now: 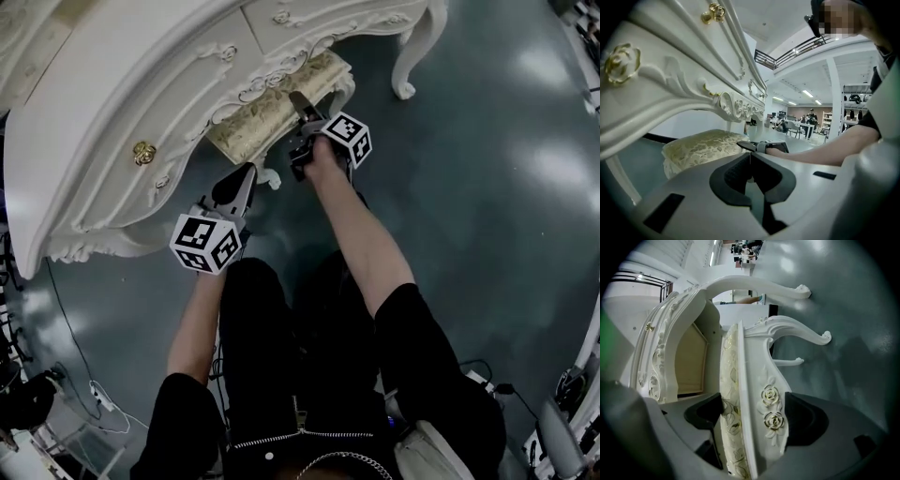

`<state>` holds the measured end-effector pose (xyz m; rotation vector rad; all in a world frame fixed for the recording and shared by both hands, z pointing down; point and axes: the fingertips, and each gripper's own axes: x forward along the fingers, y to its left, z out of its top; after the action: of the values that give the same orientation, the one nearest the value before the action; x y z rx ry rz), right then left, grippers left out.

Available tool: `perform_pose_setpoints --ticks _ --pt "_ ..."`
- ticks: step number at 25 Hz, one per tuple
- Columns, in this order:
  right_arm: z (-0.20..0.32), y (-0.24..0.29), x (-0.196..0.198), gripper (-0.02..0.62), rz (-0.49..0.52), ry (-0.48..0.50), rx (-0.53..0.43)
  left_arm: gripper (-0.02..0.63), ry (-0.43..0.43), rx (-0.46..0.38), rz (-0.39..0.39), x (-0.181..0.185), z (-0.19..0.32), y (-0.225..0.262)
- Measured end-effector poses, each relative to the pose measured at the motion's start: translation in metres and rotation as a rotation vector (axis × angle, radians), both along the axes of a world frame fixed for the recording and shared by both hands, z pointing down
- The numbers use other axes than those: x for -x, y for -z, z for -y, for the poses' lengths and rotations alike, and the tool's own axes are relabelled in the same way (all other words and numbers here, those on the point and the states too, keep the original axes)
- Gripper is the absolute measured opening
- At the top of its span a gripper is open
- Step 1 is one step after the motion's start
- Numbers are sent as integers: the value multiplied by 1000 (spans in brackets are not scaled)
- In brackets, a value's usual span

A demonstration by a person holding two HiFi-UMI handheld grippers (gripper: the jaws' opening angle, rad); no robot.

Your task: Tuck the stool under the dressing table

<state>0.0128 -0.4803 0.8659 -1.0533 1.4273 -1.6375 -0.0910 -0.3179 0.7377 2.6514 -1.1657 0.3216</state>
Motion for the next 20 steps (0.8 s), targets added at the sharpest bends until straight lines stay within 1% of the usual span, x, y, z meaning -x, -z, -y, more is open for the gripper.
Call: perform_pose_setpoints --ticks 5,8,13,17,20 --pt "10 1 -4 416 3 -22 -10 21 9 -12 -2 13 8 -13" --pt "17 1 -5 414 -2 -15 -16 21 -1 -33 6 12 14 -18" --pt "28 2 -4 411 -7 -1 -35 21 -10 -64 -15 9 16 -21" --pt "33 3 -6 411 -13 -4 -49 21 -1 -72 -33 13 17 -22" --pt "34 3 -7 413 -4 -2 -72 21 -3 -79 -28 16 15 -23"
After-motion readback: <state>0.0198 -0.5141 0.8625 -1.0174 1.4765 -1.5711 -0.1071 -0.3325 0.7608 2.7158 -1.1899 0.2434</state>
